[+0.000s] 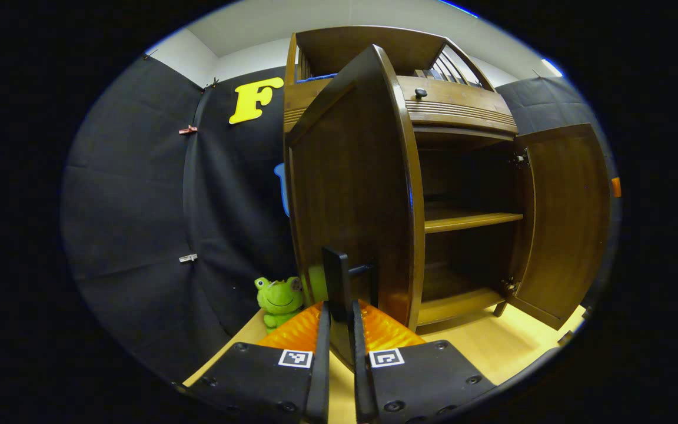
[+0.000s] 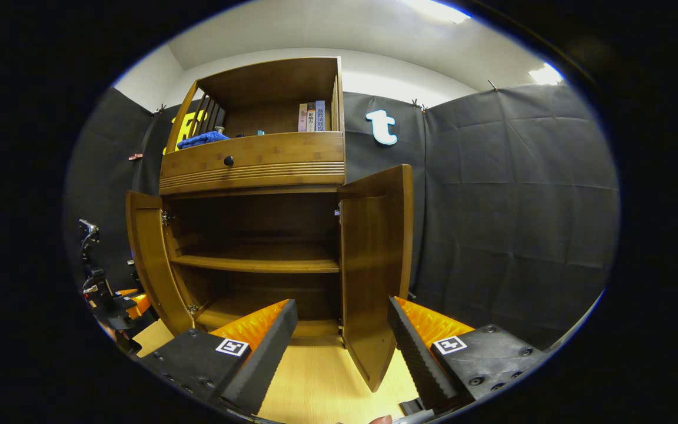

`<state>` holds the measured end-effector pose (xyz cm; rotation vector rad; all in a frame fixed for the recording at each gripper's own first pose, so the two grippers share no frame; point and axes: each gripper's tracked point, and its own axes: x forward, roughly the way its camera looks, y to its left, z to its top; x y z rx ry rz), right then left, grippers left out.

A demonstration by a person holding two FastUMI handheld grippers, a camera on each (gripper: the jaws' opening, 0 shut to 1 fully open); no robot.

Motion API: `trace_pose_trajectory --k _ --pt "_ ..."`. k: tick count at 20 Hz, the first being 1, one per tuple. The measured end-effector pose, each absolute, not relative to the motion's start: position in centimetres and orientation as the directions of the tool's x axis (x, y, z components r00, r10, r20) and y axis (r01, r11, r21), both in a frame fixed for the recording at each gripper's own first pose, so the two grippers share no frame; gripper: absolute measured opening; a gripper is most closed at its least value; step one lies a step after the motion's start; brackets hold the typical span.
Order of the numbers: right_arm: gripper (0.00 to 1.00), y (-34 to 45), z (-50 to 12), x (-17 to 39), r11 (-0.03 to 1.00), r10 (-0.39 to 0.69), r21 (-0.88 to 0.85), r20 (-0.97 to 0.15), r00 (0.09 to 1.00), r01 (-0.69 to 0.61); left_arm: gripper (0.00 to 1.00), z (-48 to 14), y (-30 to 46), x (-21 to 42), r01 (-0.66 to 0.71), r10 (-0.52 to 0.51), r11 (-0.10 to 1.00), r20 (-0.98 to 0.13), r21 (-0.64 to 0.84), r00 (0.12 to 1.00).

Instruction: Open the right door of the double-door shoe cabinet with the right hand, and open the left door with the left hand.

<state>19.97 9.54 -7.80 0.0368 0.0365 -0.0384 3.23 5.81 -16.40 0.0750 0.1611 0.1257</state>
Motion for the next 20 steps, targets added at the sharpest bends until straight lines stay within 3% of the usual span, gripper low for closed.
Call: trace_pose_trajectory --k 7,10,13,14,15,16,20 --pt "0.98 11.3 -8.1 20.1 0.999 -0.036 0.040 -0.039 0.999 0.038 0.15 -17.3 9.3 0.9 -0.132 0.144 0.988 -0.163 0.083 0.976" --pt "0.98 12.5 -8.2 20.4 0.999 -0.025 0.040 -0.039 0.999 0.026 0.17 -17.2 11.4 0.5 -0.158 0.168 0.984 -0.155 0.077 0.973" --pt "0.98 13.7 -8.2 20.3 0.999 -0.013 0.035 -0.038 0.999 0.014 0.11 -17.2 14.0 -0.3 -0.180 0.188 0.981 -0.150 0.066 0.971" --pt "0.98 13.9 -8.2 20.5 0.999 -0.010 0.031 -0.039 0.999 0.012 0.08 -17.2 14.8 -0.4 -0.176 0.182 0.983 -0.149 0.052 0.972" --pt "0.98 14.0 -8.2 20.5 1.000 -0.008 0.028 -0.039 0.999 0.009 0.12 -17.3 15.2 -0.5 -0.161 0.163 0.987 -0.152 0.028 0.975" --pt "0.98 14.3 -8.2 20.6 1.000 -0.007 0.028 -0.039 0.999 0.008 0.06 -17.1 15.4 -0.6 -0.138 0.137 0.990 -0.147 0.009 0.979" --pt "0.98 14.5 -8.4 20.9 1.000 -0.005 0.030 -0.042 0.999 0.007 0.07 -17.3 15.3 -0.6 -0.066 0.071 0.997 -0.140 0.040 0.988"
